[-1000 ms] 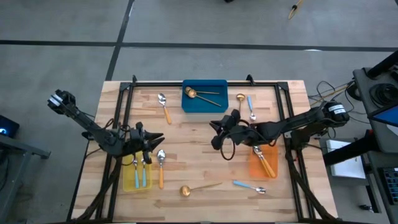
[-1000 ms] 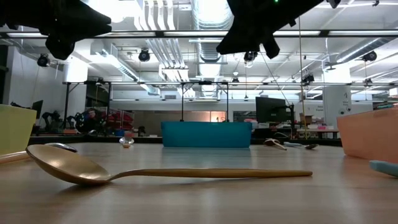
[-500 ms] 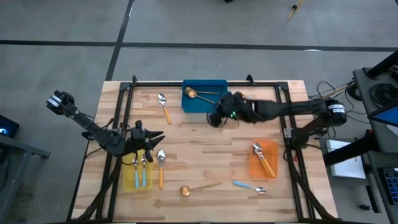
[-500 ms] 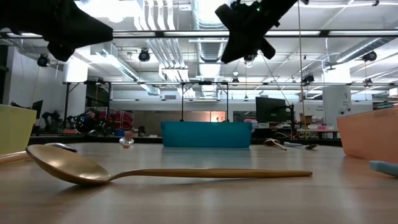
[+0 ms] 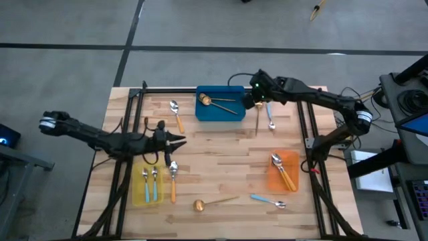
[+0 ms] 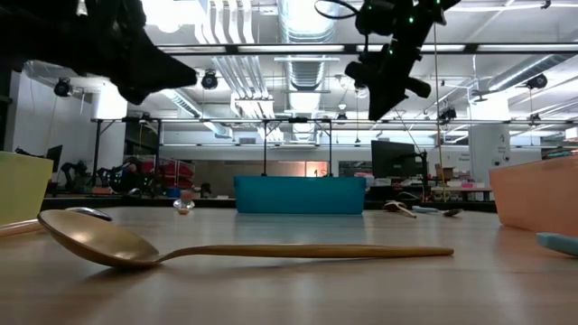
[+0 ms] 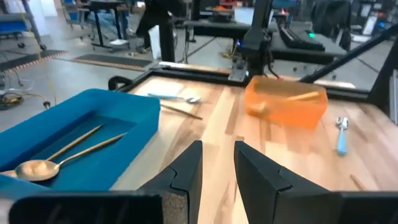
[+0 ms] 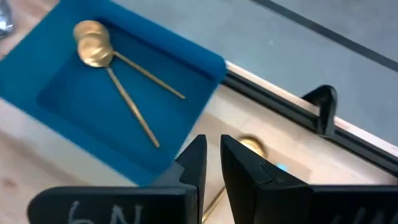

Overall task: Sort silverware by color (type)
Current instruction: Put the gold spoon into the blue bin

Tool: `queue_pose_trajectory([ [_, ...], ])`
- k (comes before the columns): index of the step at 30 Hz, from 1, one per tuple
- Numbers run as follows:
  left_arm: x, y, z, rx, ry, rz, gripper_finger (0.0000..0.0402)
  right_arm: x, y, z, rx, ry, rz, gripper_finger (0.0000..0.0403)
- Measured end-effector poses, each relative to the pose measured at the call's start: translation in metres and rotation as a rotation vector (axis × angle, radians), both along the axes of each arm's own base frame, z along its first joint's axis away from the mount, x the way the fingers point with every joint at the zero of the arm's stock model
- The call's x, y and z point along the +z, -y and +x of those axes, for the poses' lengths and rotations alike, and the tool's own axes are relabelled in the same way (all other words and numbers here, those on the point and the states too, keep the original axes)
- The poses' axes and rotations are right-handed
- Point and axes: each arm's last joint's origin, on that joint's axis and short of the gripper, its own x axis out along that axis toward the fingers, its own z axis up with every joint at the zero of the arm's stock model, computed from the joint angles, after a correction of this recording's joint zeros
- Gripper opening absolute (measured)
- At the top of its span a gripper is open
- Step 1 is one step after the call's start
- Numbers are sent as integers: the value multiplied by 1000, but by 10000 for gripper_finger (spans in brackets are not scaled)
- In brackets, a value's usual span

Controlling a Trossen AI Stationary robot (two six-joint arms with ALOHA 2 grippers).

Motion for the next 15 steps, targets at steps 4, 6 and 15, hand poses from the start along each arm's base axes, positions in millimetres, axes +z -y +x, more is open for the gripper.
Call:
queue_pose_trajectory([
  [4,-2,3,2,-237,-27,6,75,-1,2,-2,-19,4,6,38],
  [6,-1,8,1,-390,-21,-20,75,-1,0,0,-10,4,6,38],
  [15,-2,9,-12,-522,-85,71,75,-2,-12,6,35,3,8,38],
])
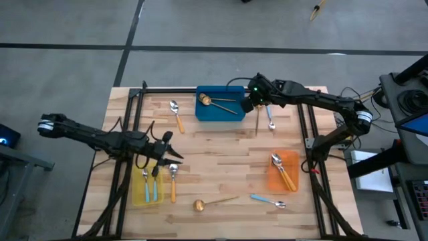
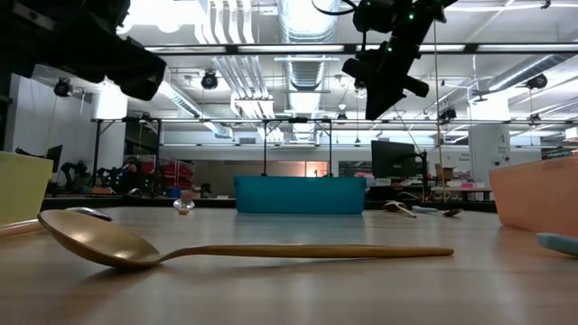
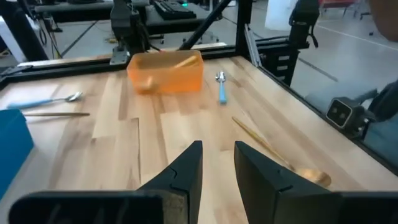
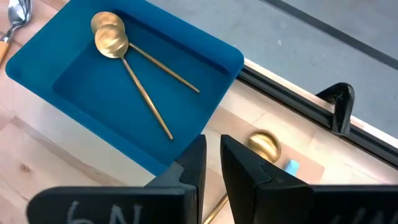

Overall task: Sort silverware by color (type)
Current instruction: Put the gold spoon into the blue bin

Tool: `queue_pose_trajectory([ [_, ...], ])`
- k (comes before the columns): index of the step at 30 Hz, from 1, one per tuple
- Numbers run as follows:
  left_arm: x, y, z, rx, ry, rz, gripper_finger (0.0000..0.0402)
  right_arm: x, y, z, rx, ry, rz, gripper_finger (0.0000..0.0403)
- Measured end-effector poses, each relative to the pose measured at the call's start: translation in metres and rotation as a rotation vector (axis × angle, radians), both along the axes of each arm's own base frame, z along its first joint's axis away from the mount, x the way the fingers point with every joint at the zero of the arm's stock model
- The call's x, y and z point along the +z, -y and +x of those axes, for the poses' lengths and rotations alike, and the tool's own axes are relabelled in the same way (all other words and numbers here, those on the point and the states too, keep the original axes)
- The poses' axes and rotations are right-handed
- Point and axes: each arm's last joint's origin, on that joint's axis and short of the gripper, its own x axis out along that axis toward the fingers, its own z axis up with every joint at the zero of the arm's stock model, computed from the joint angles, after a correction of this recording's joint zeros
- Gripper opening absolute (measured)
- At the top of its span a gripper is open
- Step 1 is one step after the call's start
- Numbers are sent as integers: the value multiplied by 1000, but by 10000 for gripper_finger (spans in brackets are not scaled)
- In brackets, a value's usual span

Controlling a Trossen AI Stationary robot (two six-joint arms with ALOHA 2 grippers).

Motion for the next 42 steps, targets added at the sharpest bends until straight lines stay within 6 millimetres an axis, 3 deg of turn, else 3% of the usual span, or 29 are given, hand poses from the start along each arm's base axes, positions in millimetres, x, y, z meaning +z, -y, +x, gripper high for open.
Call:
queue_pose_trajectory([
  [12,11,-11,-26,34,53,97,75,-2,-1,2,18,43,77,38],
  [21,21,-27,-41,149,136,122,75,-19,1,4,-50,-15,174,38],
  [28,28,-37,-49,267,202,131,75,-45,9,5,-88,-153,245,38],
  [36,34,-45,-55,544,247,179,75,-87,18,-6,-169,-259,343,38],
  [42,39,-46,-58,583,288,229,75,-115,43,-18,-255,-224,338,38],
])
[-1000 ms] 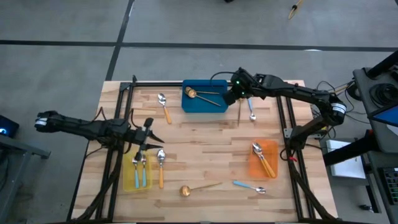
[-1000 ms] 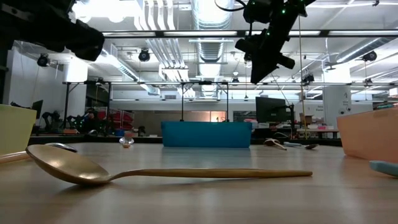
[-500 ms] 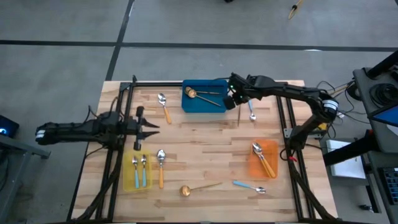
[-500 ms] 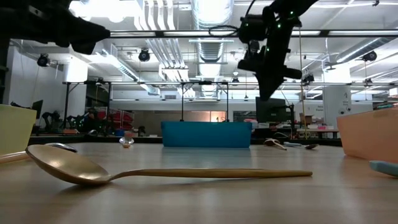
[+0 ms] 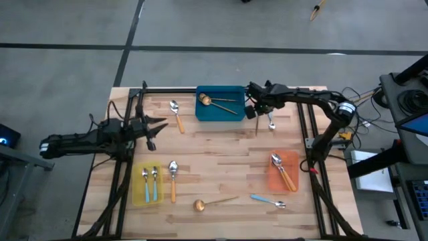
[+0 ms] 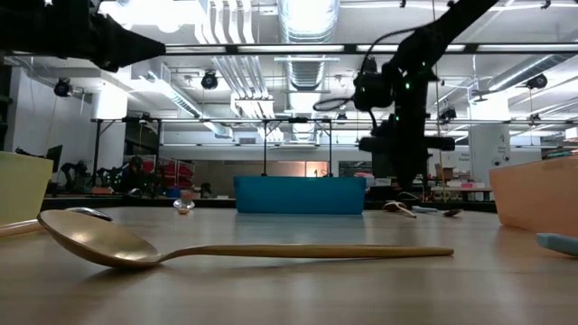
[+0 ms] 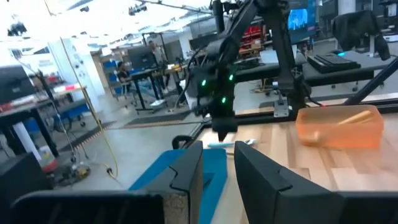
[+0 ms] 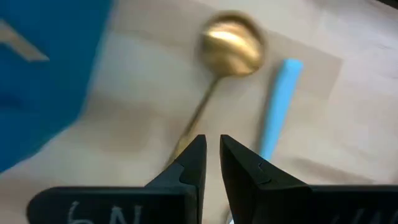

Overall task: Sort silverware by color (type)
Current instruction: Put the gold spoon into the blue bin

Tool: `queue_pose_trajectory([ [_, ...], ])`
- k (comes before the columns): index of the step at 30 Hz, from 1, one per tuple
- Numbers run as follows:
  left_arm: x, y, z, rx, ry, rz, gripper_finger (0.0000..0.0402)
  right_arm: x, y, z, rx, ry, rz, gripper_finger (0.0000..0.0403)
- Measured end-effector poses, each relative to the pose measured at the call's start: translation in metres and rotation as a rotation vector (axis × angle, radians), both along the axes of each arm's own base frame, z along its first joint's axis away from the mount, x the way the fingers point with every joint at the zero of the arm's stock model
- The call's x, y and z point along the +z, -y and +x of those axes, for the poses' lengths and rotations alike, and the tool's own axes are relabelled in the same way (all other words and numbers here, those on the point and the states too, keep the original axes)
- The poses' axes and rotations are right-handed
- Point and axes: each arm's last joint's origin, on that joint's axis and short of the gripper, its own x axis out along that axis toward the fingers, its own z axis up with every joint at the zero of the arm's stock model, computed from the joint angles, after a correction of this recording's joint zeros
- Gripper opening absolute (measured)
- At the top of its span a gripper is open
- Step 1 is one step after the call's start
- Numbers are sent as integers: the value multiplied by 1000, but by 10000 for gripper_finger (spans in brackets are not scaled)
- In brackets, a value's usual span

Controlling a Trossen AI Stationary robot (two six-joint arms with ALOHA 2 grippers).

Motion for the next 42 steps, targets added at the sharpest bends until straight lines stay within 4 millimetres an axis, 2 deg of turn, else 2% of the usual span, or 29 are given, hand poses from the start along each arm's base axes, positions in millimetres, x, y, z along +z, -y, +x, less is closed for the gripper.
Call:
queue_pose_trajectory([
  [6,4,0,-3,4,30,34,75,-21,22,-10,-71,11,-8,57],
  [16,5,0,-5,3,45,26,75,-26,29,-11,-63,10,-11,183],
  [20,5,0,-5,3,45,26,75,-26,29,-10,-64,15,-15,205],
  [26,5,0,-5,3,44,27,75,-36,30,-5,-64,27,-15,204],
  [33,4,0,-5,3,42,28,75,-48,31,-2,-75,13,12,182],
  [37,5,0,-5,3,43,28,75,-50,32,-1,-88,15,14,155],
  [42,4,0,-5,3,42,28,75,-50,31,0,-122,26,15,102],
])
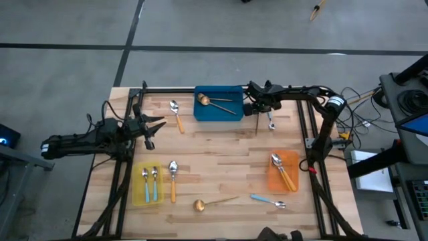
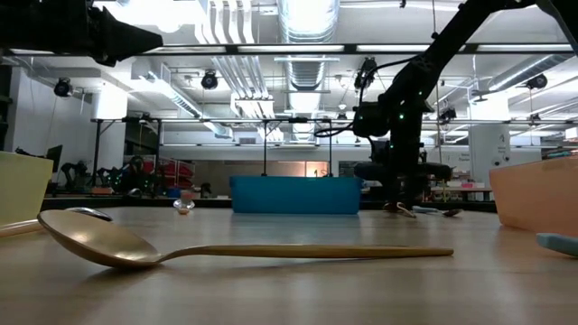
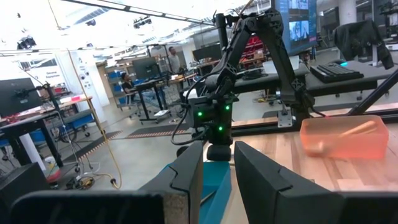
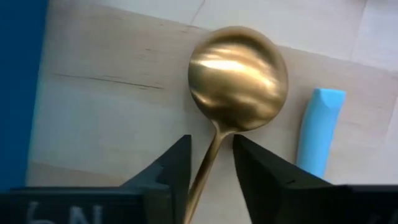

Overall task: Sort silverware by color (type)
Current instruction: Put the gold spoon into the blue bin

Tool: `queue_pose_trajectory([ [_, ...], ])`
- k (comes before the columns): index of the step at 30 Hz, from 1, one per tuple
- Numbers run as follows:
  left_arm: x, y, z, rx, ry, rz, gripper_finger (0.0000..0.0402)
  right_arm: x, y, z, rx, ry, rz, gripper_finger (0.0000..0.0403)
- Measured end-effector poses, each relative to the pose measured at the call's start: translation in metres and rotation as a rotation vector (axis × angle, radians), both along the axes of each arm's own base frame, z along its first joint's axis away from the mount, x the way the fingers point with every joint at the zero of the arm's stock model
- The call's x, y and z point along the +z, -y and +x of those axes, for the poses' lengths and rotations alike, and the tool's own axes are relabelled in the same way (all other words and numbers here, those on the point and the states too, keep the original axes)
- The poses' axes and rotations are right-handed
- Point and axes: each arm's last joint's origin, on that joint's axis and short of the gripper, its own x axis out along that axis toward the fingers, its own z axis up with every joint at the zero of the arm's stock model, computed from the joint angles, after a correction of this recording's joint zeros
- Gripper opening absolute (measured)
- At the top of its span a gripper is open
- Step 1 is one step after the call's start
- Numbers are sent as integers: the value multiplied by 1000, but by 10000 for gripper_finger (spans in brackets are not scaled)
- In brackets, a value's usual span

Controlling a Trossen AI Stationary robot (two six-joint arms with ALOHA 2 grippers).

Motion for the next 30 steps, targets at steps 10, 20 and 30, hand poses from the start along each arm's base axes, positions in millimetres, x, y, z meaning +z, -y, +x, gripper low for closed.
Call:
queue_pose_trajectory([
  [10,0,0,0,0,0,-1,75,1,-1,0,-24,7,4,15],
  [20,0,0,0,-7,19,-57,75,40,-6,-9,14,56,-100,11],
  [30,-2,0,3,-12,14,-103,75,119,-44,-4,262,302,-330,10],
])
